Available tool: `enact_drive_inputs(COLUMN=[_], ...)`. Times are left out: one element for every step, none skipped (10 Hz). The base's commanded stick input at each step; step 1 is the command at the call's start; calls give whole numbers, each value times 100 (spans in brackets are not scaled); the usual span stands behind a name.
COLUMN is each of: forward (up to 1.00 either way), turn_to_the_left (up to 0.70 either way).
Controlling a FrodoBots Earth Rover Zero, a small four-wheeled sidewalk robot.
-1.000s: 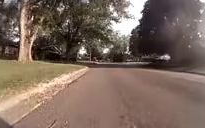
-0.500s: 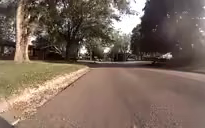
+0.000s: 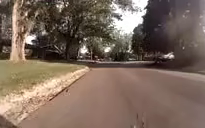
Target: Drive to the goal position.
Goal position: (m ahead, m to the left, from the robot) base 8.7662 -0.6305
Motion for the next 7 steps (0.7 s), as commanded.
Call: enact_drive_inputs(forward=[100, 100, 100, 100, 100, 100, 100], turn_to_the_left=[0, 0, 0, 0, 0, 0, 0])
